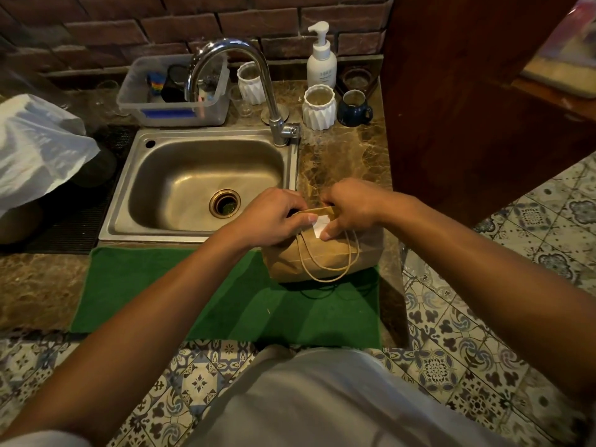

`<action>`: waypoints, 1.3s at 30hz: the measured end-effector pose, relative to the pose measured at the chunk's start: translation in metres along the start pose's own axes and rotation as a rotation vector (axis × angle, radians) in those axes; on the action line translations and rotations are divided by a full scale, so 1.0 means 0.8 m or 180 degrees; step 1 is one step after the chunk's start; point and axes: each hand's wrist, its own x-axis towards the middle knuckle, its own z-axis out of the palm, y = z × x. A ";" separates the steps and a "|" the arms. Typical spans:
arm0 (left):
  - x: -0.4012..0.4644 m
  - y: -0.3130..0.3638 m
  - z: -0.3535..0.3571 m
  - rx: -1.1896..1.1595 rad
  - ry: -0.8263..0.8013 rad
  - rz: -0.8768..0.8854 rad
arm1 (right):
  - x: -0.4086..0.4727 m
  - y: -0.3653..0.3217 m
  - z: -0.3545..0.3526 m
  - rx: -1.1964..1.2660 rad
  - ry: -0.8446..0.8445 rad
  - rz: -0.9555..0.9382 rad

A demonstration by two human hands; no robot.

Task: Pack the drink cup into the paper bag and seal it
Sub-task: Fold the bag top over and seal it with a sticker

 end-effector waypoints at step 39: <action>-0.065 -0.043 0.008 -0.0851 0.0426 -0.1089 | -0.053 0.037 0.003 0.1521 0.0734 -0.0040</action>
